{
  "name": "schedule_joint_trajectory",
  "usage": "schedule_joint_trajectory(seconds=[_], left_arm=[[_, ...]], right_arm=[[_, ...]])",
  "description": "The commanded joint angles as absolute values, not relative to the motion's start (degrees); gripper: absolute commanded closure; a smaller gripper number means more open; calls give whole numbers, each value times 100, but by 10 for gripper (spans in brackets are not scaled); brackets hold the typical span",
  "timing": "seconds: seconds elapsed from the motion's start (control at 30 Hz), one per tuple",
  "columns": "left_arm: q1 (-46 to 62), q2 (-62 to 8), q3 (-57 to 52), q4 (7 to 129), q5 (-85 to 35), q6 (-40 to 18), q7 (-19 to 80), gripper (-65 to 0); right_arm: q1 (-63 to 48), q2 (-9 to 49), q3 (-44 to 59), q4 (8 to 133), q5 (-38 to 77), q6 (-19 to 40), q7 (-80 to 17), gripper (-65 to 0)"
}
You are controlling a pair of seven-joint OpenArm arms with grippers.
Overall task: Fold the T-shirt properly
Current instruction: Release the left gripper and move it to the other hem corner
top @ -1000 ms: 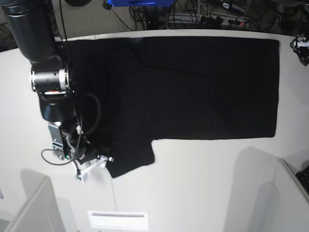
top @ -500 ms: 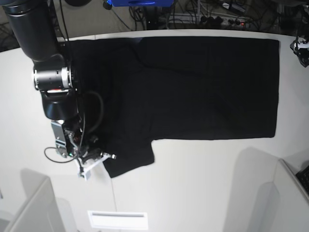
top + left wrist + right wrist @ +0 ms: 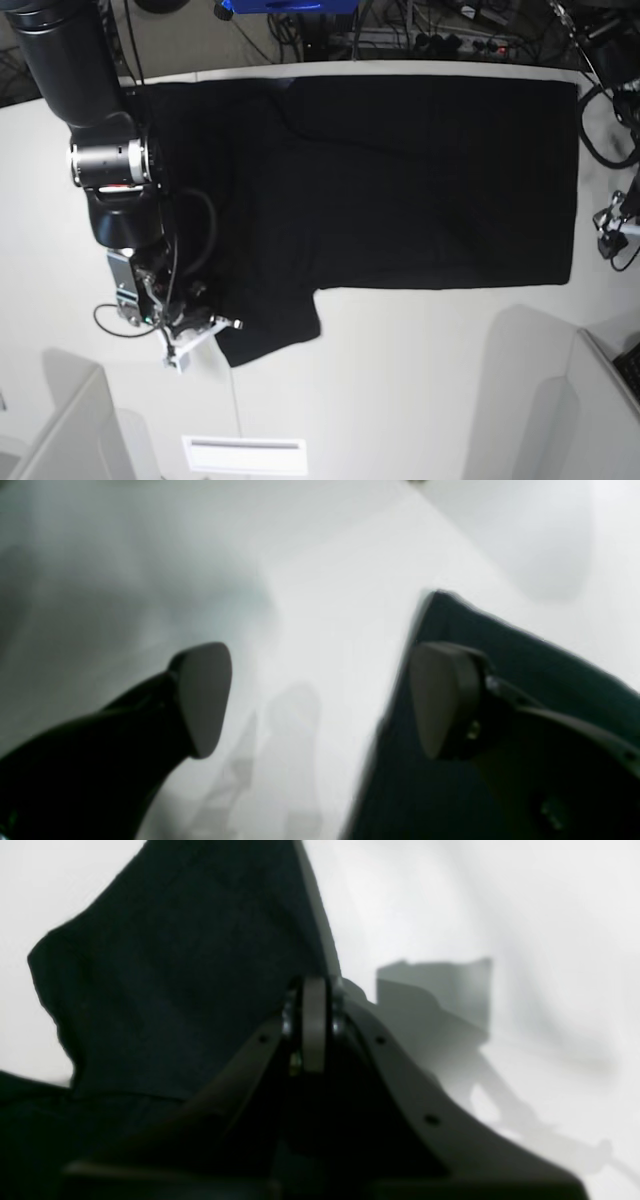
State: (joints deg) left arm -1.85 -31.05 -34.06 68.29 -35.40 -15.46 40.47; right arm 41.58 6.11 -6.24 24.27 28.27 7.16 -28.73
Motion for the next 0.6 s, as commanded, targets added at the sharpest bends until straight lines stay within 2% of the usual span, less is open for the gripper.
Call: schedule_joint_trajectory(seconds=[0.0,0.33,0.57], left_arm=[[-444,-3292,-3231,6730,-3503,-1569,3969,-538],[-2352,-3196,-1675,4796,-2352,-1596,3934,-538],[-3055,-2993,-1086,3829,-1991,-1596,3477,-538]], right_arm=[[4347,629,-602,2492,2853,743,-2897,0],[4347,629,-602,2492,2862,743,-2888,0],[4365,629,-602,2492,2870,743,-2905,0]])
